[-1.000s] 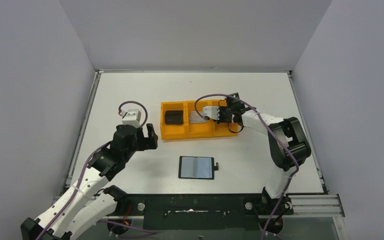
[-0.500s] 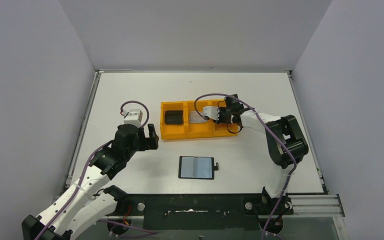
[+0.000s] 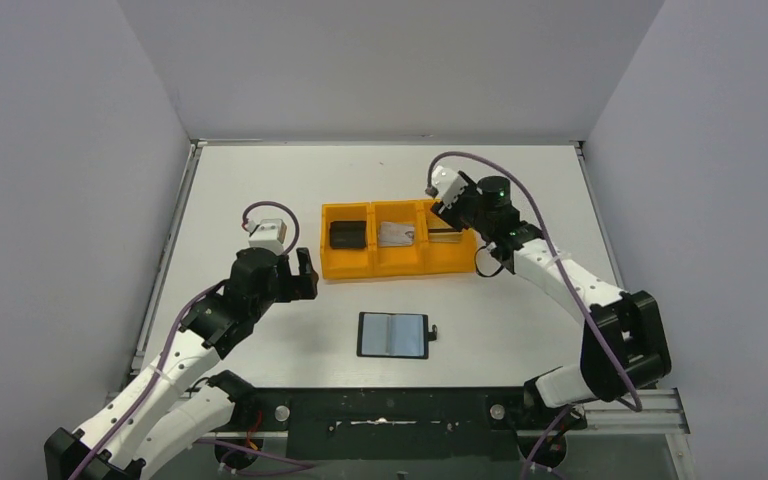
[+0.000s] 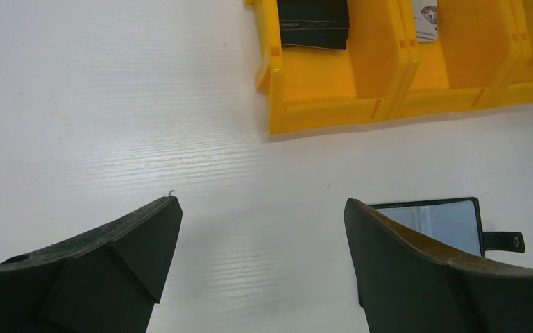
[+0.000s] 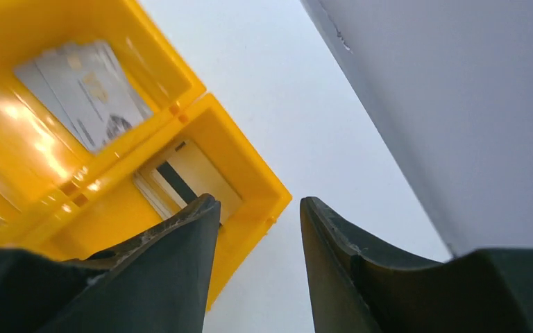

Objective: Take the credit cards out of the card holder

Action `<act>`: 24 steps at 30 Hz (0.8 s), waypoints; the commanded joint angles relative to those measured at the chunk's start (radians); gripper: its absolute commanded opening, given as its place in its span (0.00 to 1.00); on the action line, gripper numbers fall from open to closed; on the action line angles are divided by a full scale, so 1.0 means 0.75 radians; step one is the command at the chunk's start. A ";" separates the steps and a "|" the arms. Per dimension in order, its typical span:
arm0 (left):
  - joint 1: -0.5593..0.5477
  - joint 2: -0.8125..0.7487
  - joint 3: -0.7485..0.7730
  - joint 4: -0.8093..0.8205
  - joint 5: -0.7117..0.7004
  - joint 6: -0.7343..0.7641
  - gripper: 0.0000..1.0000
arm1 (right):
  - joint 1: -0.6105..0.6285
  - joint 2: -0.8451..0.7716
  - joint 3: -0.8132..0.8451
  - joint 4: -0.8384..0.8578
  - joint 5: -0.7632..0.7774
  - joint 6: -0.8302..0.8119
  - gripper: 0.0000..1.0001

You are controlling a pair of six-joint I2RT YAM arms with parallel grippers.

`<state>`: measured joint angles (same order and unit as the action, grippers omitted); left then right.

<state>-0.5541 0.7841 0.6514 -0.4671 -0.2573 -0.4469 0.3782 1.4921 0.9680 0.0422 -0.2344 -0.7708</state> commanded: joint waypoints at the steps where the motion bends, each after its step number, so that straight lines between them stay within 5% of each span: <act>1: 0.011 -0.015 0.024 0.048 -0.010 0.021 0.89 | 0.057 -0.192 -0.029 0.103 0.076 0.784 0.48; 9: 0.015 -0.060 0.021 0.051 -0.039 0.015 0.89 | 0.344 -0.291 -0.161 -0.195 0.363 1.703 0.51; 12: 0.016 -0.073 0.021 0.047 -0.048 0.011 0.89 | 0.525 -0.335 -0.251 -0.267 0.675 1.937 0.54; 24: 0.015 -0.103 0.020 0.040 -0.072 0.001 0.89 | 1.000 -0.114 -0.123 -0.533 1.040 2.380 0.65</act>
<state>-0.5476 0.7258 0.6514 -0.4679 -0.2924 -0.4477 1.0634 1.3300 0.7815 -0.3016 0.4099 0.8749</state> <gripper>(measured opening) 0.894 0.632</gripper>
